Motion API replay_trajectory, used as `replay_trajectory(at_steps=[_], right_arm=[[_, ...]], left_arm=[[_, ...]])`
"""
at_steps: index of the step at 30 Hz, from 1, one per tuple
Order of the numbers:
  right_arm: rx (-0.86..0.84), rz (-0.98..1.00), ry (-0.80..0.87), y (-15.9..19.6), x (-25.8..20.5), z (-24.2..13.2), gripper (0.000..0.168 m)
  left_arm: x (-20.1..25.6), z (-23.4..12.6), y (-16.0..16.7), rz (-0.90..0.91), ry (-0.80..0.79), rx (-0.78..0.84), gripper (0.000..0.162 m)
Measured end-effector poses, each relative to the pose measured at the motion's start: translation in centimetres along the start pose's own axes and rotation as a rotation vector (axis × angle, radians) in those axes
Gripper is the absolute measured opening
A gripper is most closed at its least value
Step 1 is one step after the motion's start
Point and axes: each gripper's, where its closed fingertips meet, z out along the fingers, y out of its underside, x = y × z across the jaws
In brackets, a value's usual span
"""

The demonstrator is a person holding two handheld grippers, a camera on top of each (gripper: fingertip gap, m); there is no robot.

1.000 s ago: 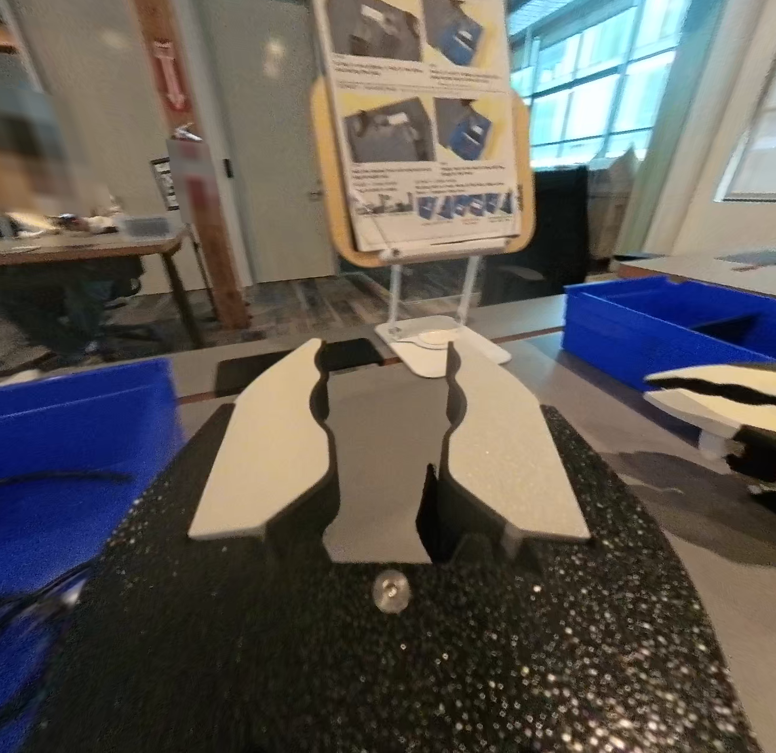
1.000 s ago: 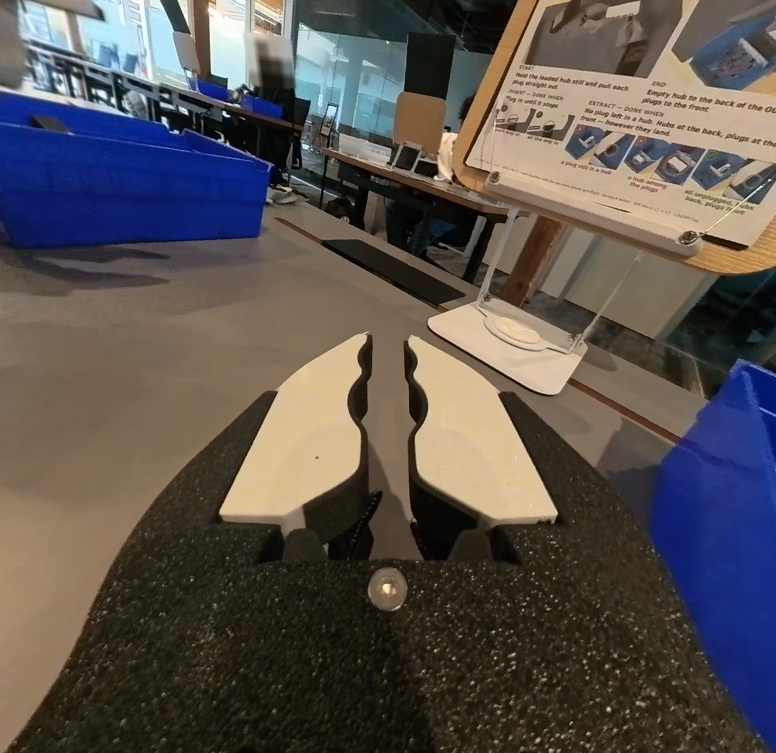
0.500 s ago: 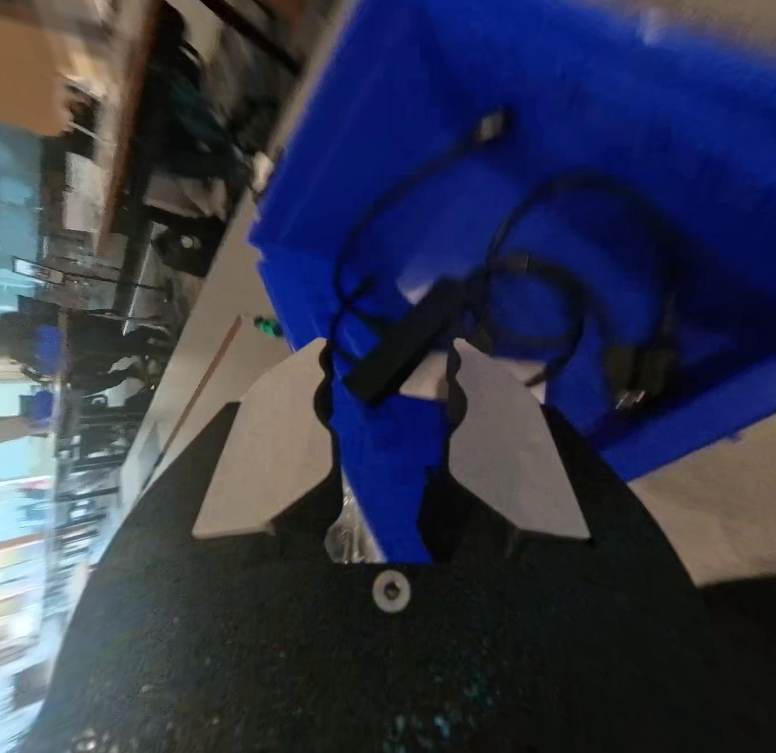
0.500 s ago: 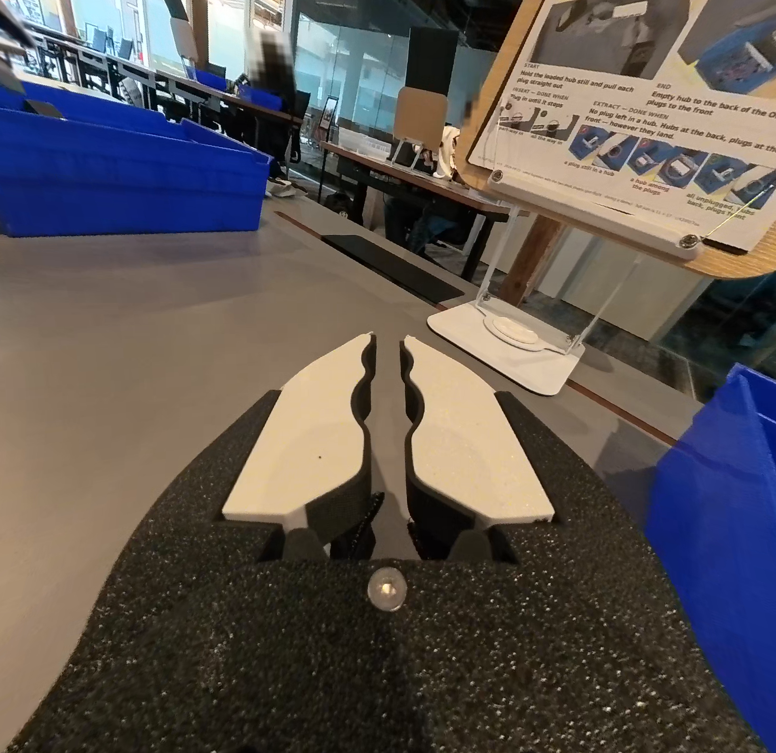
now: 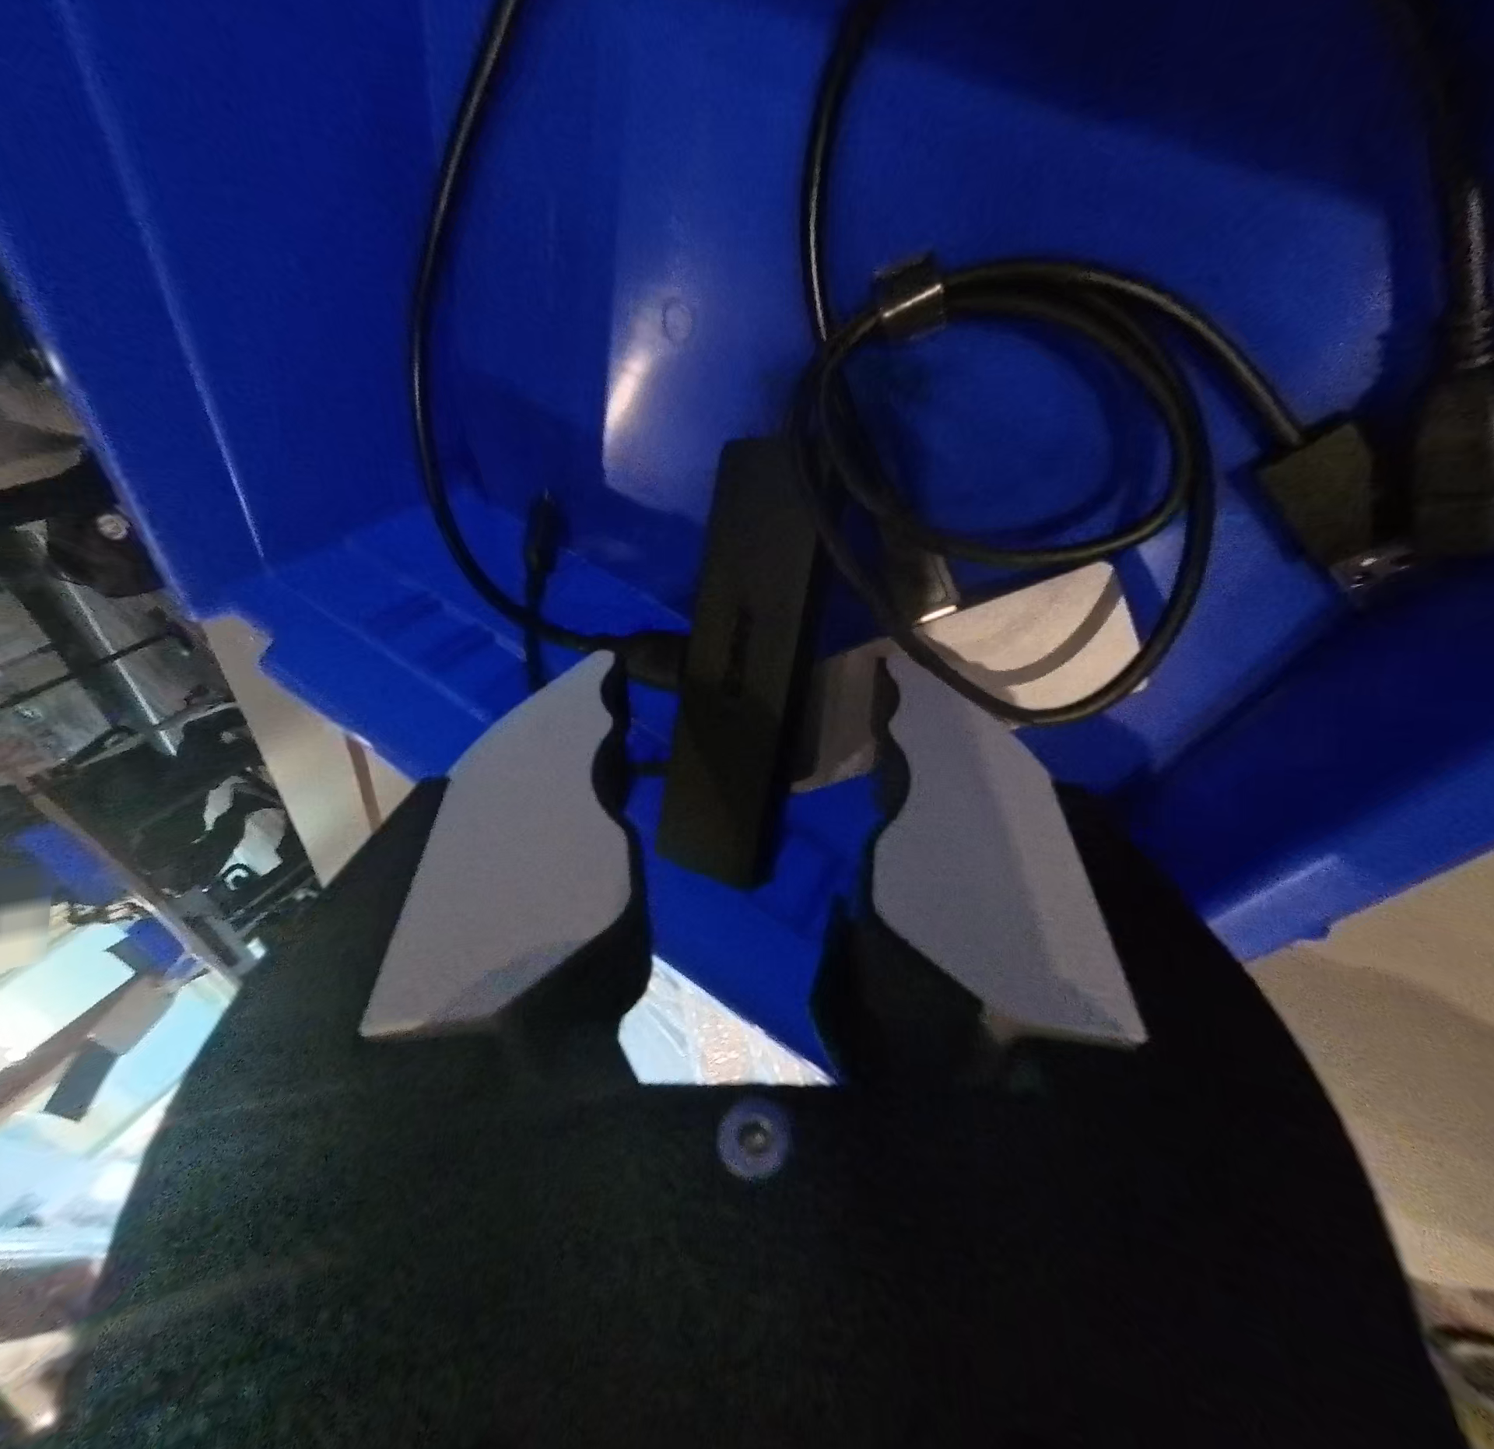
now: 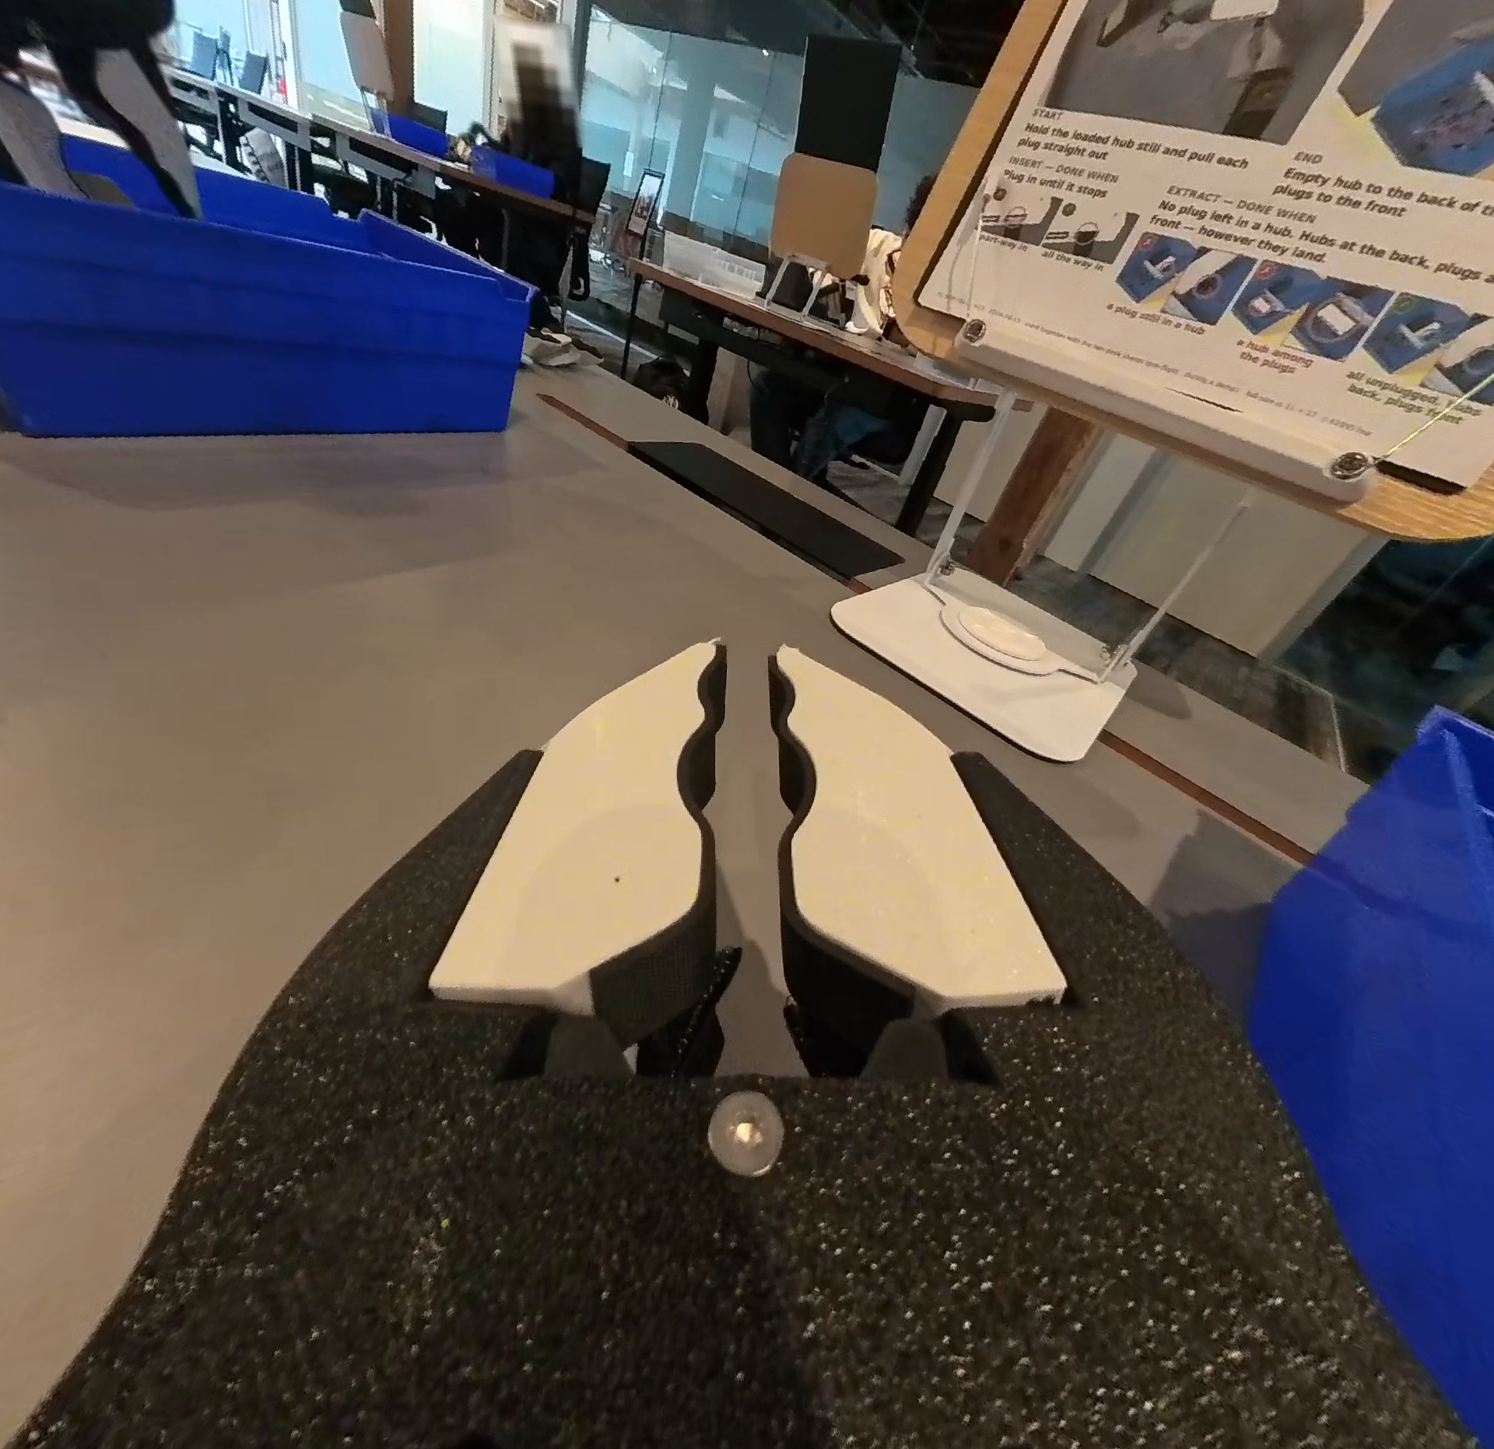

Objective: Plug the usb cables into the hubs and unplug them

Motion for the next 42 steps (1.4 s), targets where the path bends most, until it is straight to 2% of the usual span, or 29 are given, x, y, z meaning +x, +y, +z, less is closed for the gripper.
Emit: replay_trajectory(at_steps=[5, 7, 11, 21, 23, 25, 29, 34, 42], right_arm=[[-0.005, -0.01, -0.009, 0.1, -0.2, 0.0, 0.009], [-0.007, -0.014, -0.012, 0.1, -0.3, 0.1, 0.009], [-0.009, -0.02, -0.017, 0.1, -0.4, 0.1, 0.009], [-0.017, -0.042, -0.037, 0.2, -0.9, 0.2, 0.009], [-0.017, -0.047, -0.04, 0.2, -1.0, 0.2, 0.009], [-0.017, -0.052, -0.043, 0.2, -1.1, 0.2, 0.009], [-0.021, -0.062, -0.05, 0.2, -1.2, 0.3, 0.009], [-0.024, -0.074, -0.055, 0.3, -1.4, 0.3, 0.008], [-0.026, -0.089, -0.065, 0.3, -1.7, 0.4, 0.008]], left_arm=[[-0.3, 1.4, 0.0, 0.105, 0.019, -0.105, 0.054], [-0.7, 1.7, -0.6, 0.099, 0.024, -0.099, 0.05], [-0.7, 2.3, -0.2, 0.073, 0.093, -0.159, 0.054], [0.0, 3.1, -0.1, 0.164, 0.215, -0.332, 0.05], [0.2, 3.1, -0.1, 0.164, 0.247, -0.334, 0.047], [0.7, 3.2, -0.1, 0.133, 0.292, -0.346, 0.036], [0.7, 3.3, -0.2, 0.119, 0.291, -0.349, 0.036], [0.5, 2.6, -0.6, 0.085, 0.251, -0.279, 0.036], [-1.0, -0.5, -0.1, 0.075, 0.132, -0.195, 0.035]])
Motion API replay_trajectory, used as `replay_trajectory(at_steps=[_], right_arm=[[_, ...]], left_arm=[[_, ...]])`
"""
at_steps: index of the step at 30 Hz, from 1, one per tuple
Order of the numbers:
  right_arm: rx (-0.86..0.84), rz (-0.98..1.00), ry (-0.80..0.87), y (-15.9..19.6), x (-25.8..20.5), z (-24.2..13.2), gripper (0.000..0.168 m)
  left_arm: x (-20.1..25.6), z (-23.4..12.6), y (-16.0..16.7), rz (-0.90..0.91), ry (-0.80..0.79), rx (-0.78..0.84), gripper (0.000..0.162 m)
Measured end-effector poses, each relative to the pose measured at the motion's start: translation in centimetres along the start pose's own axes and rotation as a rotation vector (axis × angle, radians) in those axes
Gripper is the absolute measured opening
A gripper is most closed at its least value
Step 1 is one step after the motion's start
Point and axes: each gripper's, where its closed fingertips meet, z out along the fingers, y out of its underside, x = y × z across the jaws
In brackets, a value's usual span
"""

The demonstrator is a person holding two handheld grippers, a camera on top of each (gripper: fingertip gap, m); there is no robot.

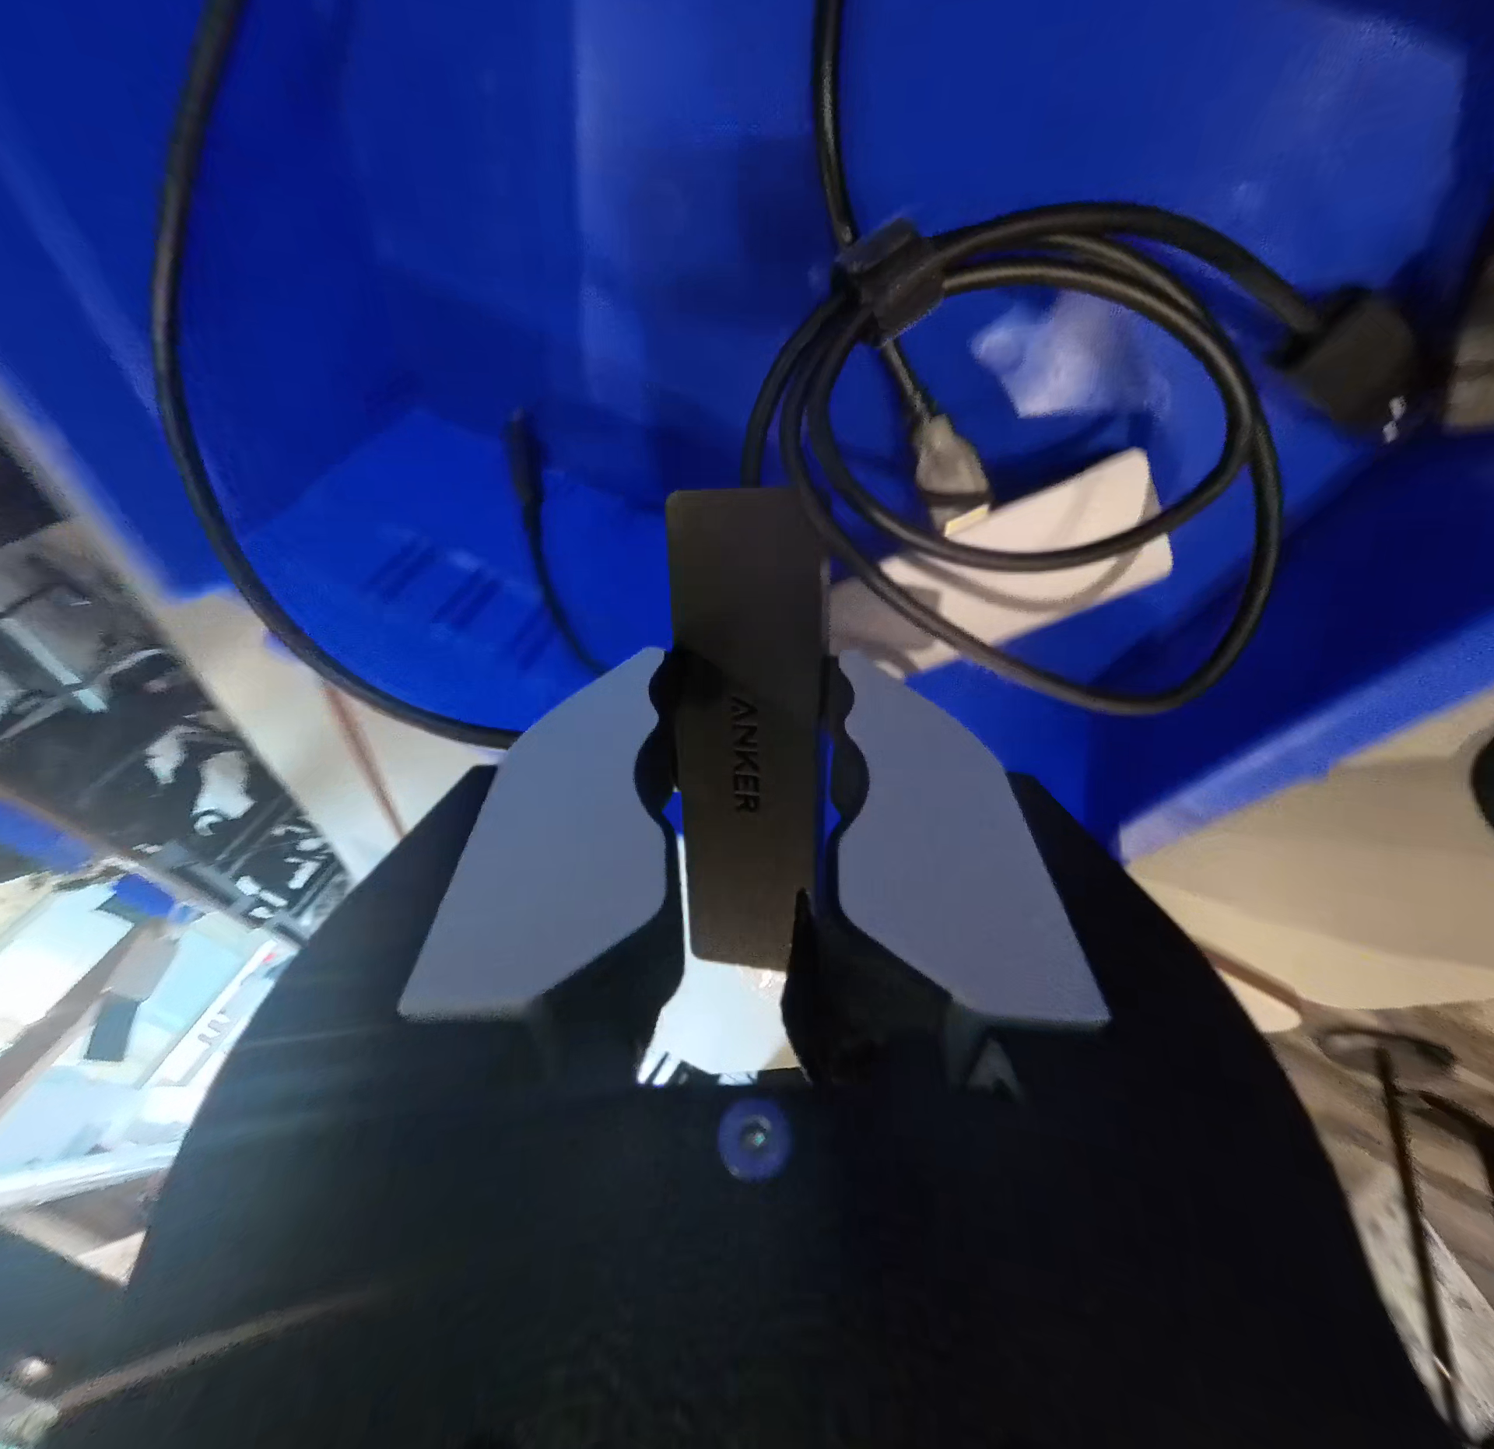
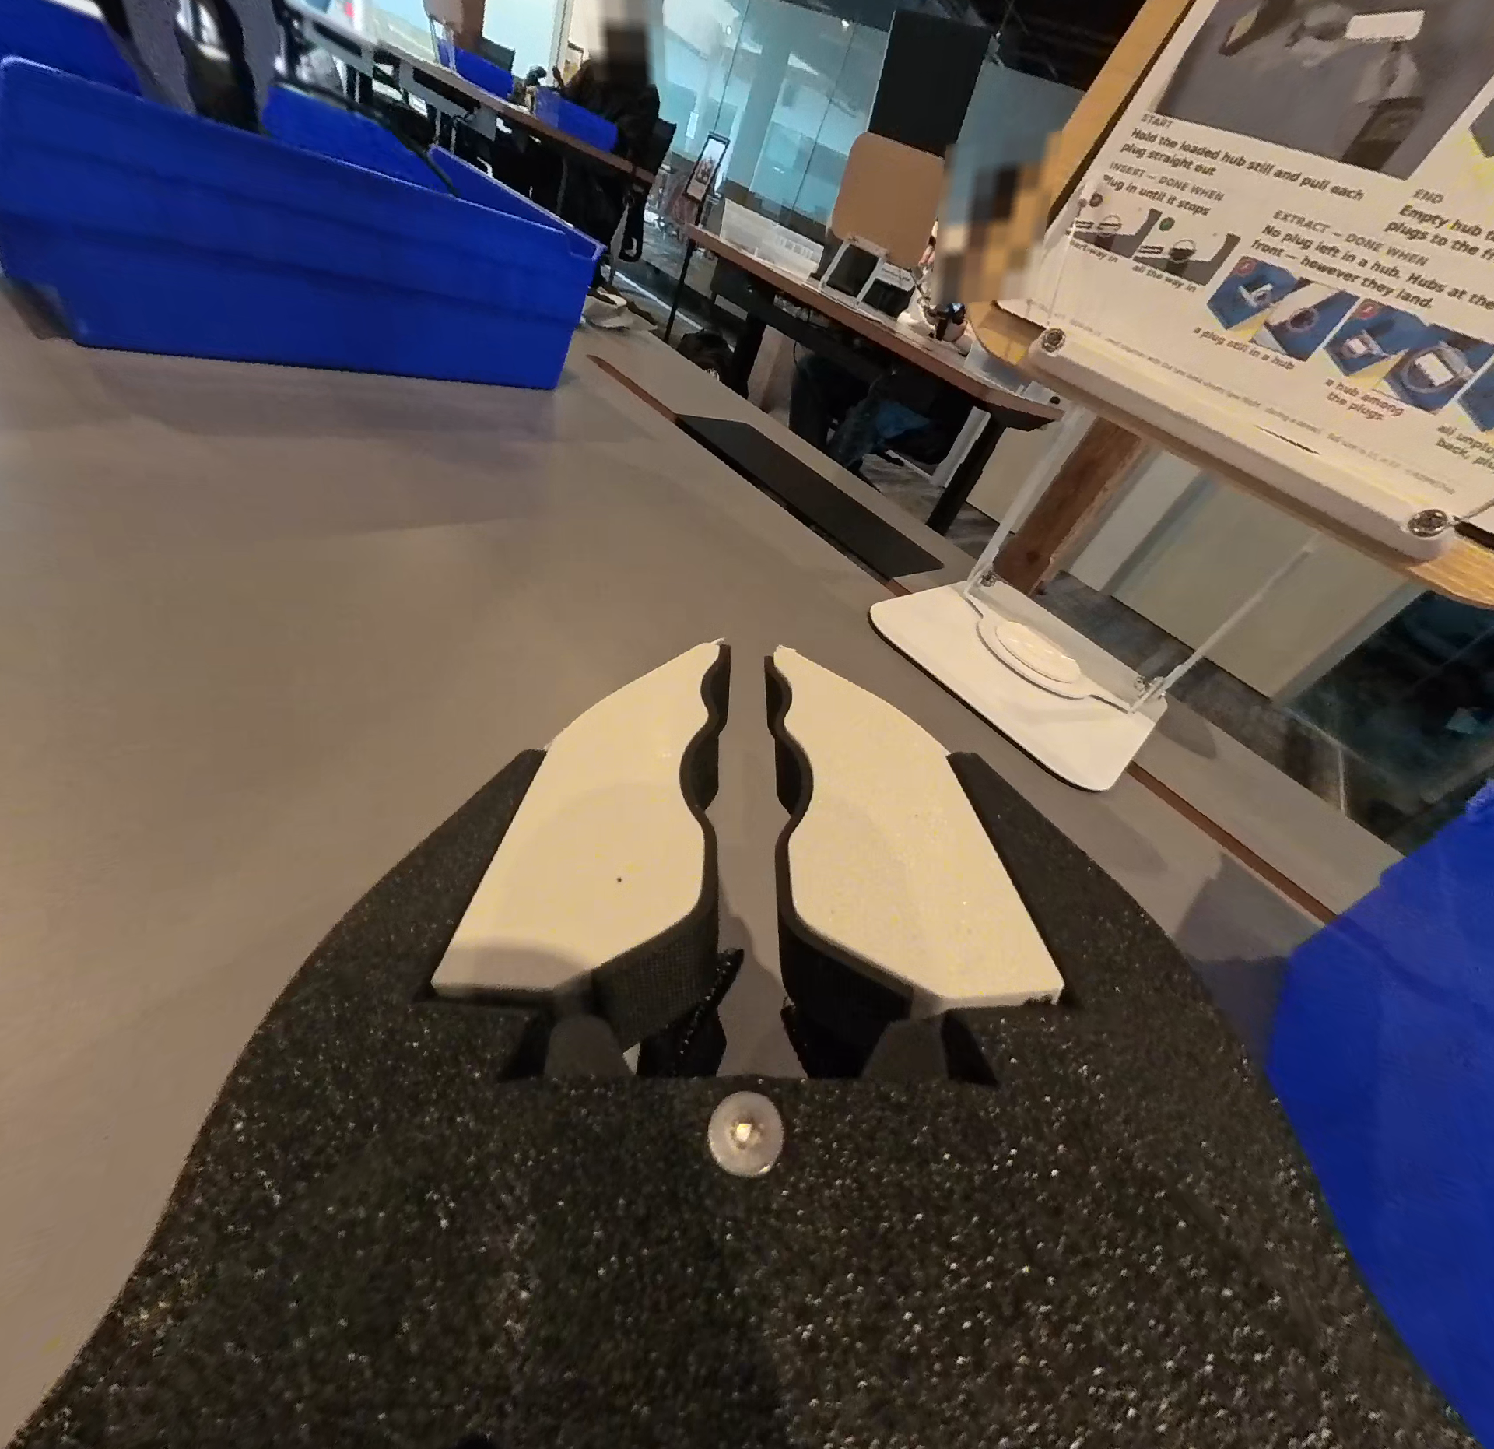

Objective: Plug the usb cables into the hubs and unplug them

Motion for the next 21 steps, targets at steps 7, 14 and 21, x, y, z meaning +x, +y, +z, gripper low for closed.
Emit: replay_trajectory(at_steps=[7, 14, 21], right_arm=[[0.0, -0.007, -0.001, 0.0, -0.1, 0.0, 0.008], [0.0, -0.016, -0.004, -0.1, -0.2, 0.1, 0.008], [0.002, -0.006, 0.01, -0.1, 0.2, 0.1, 0.008]], left_arm=[[-1.9, -5.0, 1.2, -0.033, -0.152, 0.091, 0.035], [-4.8, -13.1, 1.5, -0.07, -0.331, 0.209, 0.035], [-5.0, -21.6, -2.8, 0.013, -0.419, 0.36, 0.035]])
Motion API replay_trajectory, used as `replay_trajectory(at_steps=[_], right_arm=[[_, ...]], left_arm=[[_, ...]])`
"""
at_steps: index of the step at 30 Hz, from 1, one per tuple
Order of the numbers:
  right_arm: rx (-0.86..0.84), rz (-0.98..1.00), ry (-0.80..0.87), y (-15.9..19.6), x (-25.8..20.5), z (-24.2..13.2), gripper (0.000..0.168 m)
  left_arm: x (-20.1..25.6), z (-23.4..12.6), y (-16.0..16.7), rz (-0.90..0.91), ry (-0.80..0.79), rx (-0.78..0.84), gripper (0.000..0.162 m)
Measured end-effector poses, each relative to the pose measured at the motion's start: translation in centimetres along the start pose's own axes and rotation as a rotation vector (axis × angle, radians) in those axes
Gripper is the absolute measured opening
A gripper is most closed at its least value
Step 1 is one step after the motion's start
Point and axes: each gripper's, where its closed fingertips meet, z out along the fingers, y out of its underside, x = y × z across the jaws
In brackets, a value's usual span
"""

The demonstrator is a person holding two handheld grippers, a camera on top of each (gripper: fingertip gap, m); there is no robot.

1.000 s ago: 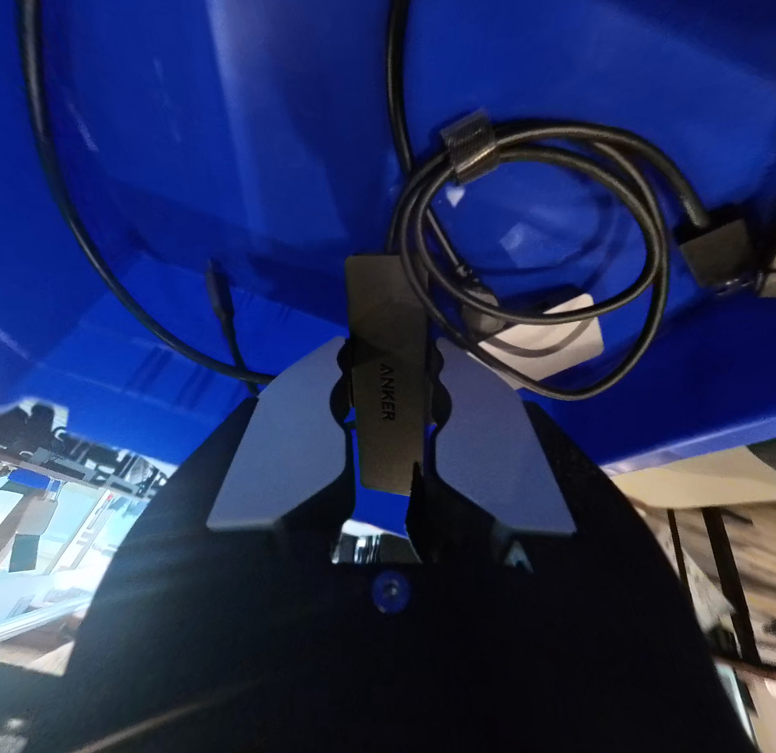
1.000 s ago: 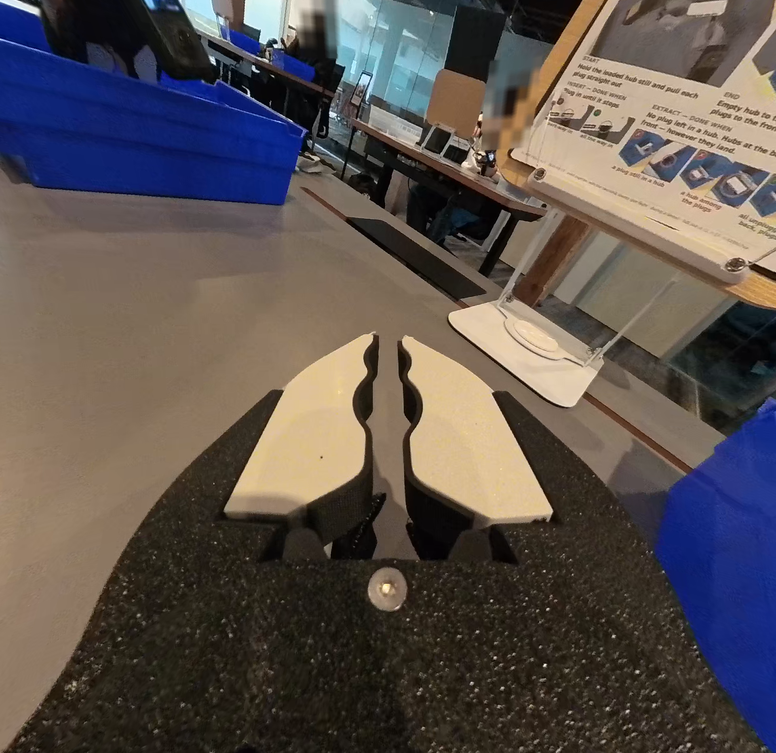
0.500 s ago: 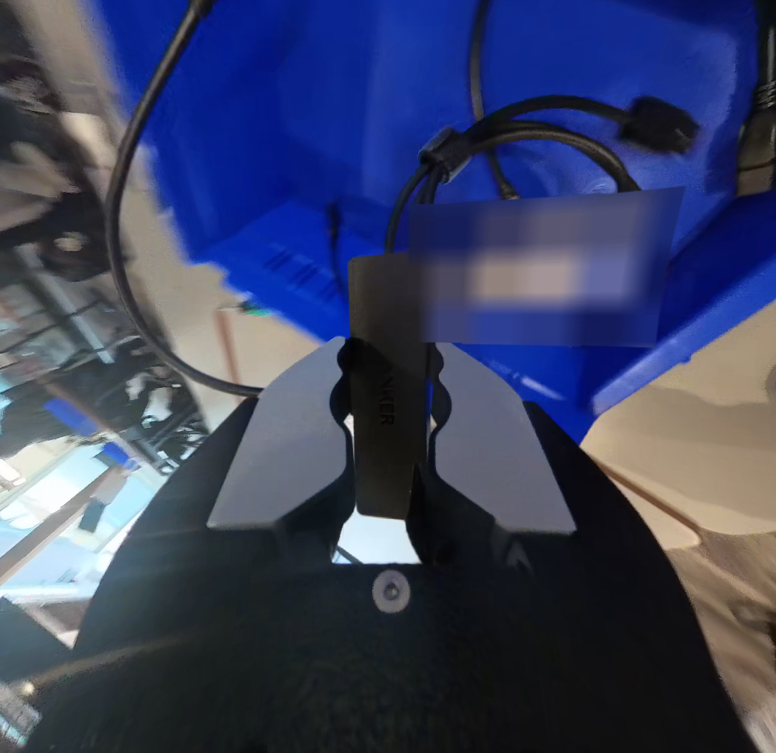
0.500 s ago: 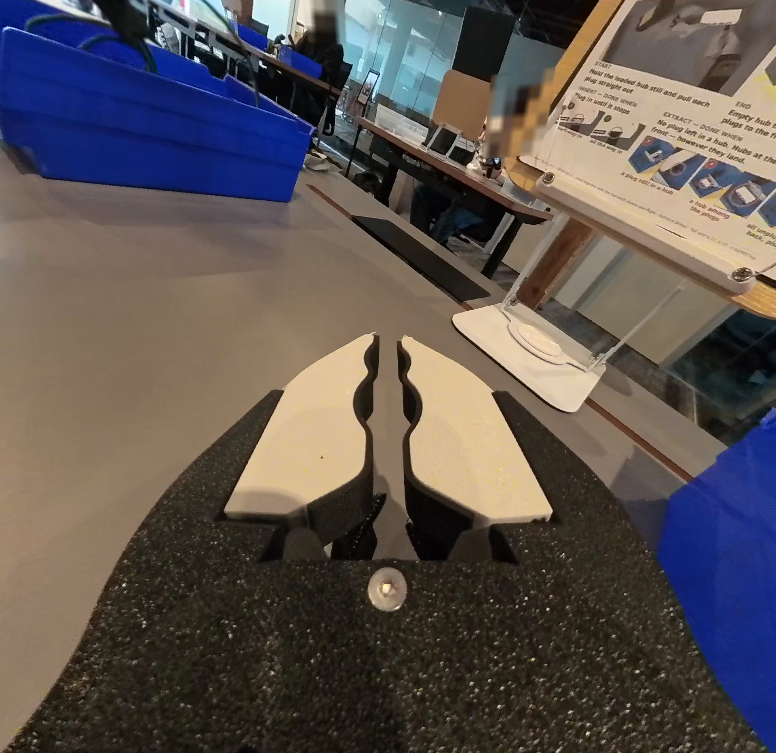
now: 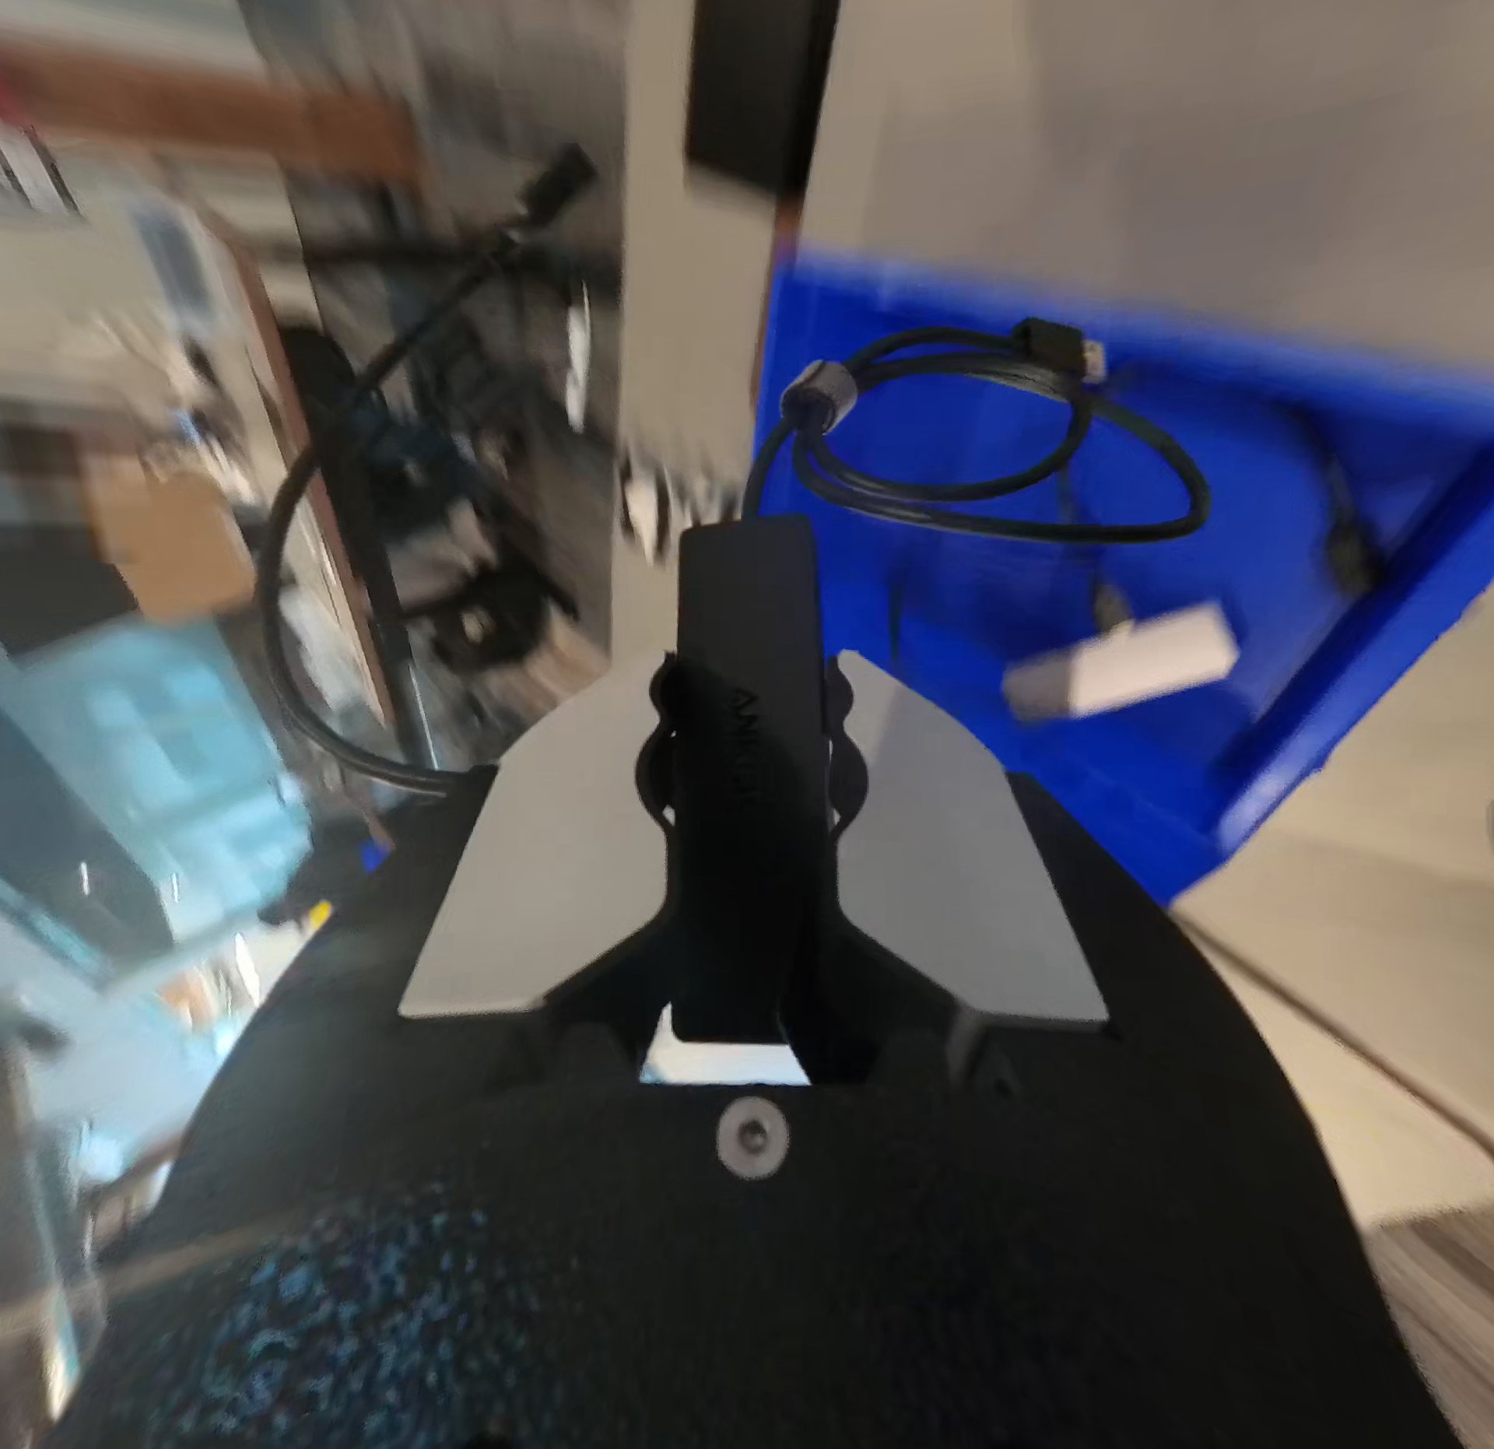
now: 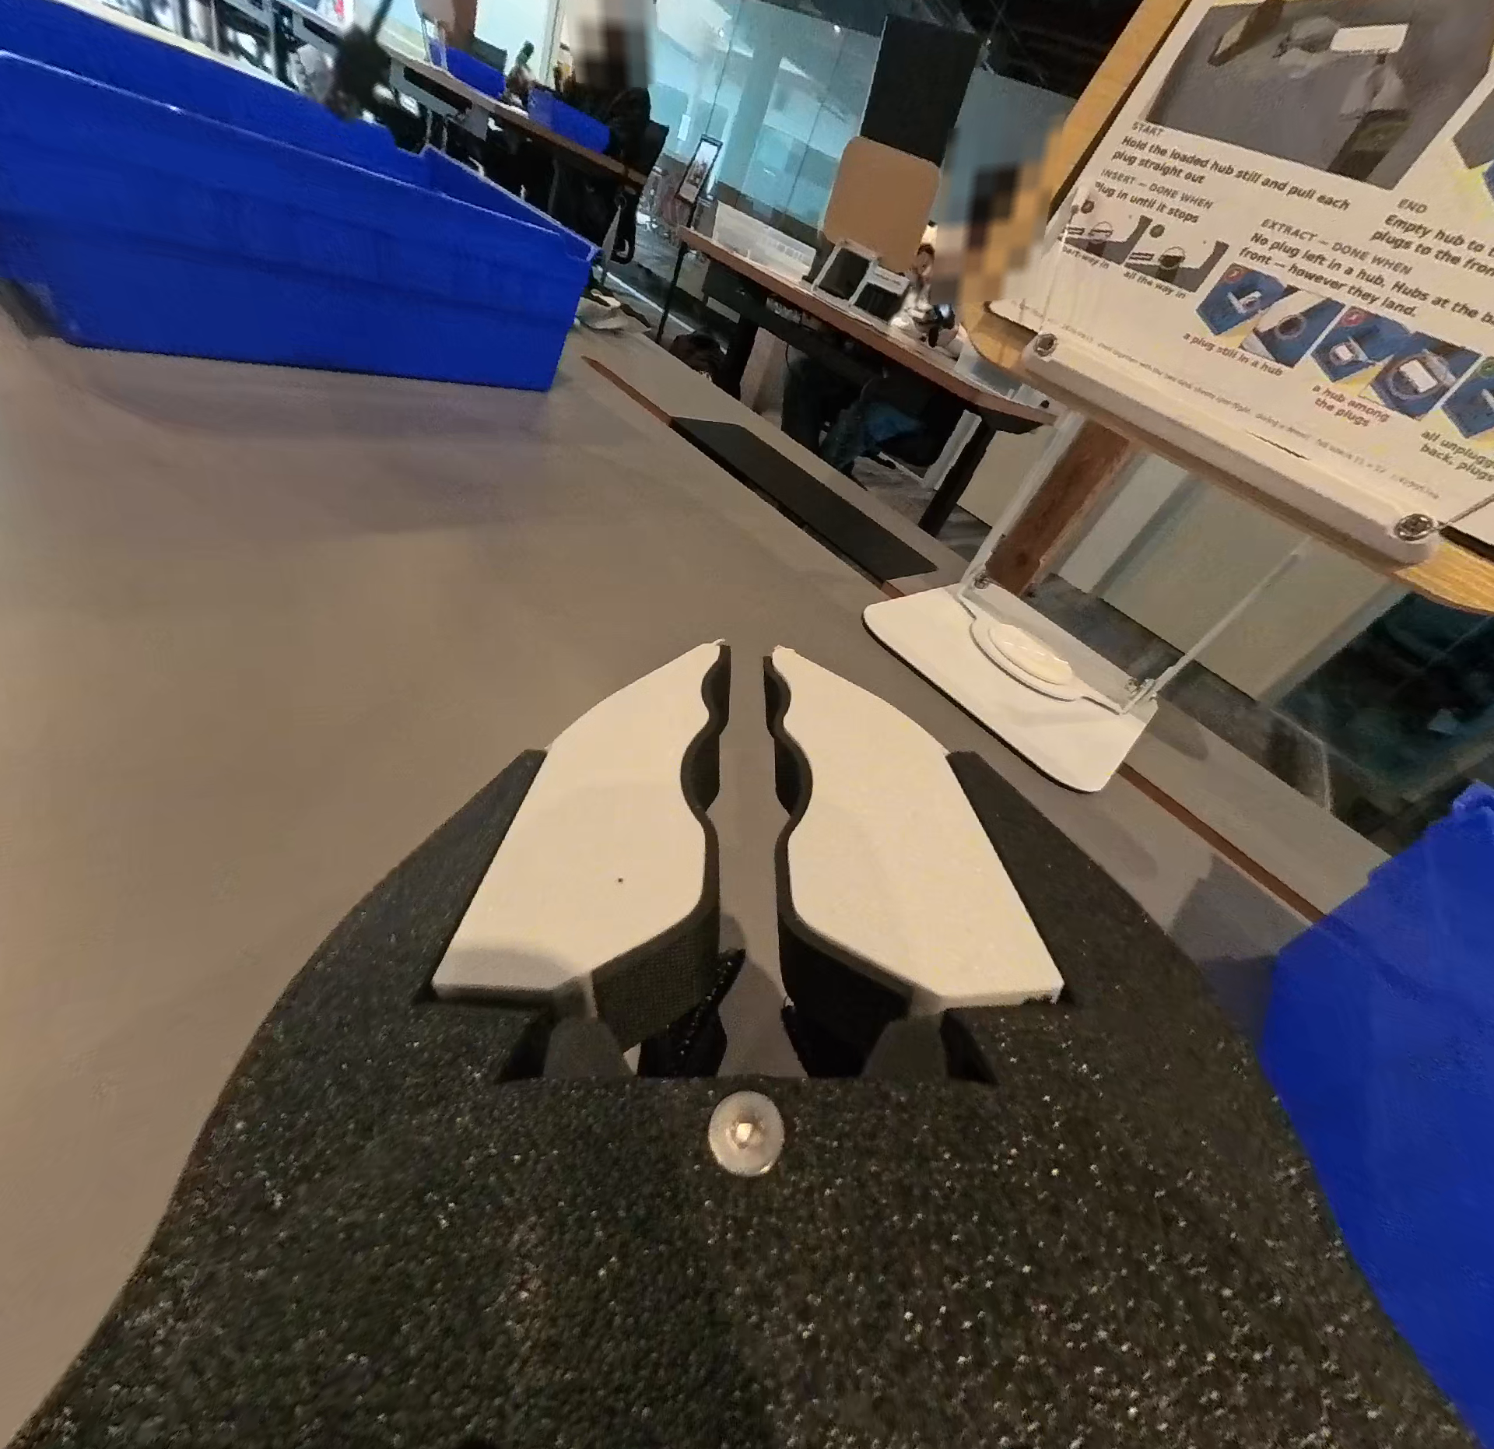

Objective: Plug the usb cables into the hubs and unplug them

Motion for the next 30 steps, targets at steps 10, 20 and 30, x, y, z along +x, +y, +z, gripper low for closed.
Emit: replay_trajectory(at_steps=[10, 20, 30], right_arm=[[0.057, 0.064, 0.106, -0.6, 2.3, -0.8, 0.009], [0.199, 0.064, 0.209, -2.8, 4.1, -3.0, 0.011], [0.175, 0.046, 0.162, -2.4, 3.2, -2.7, 0.01]], left_arm=[[10.2, -4.4, -18.0, 0.229, 0.3, 0.49, 0.035], [22.7, 0.4, -24.9, 0.362, 0.577, 0.588, 0.035], [28.2, 4.7, -27.1, 0.335, 0.774, 0.598, 0.035]])
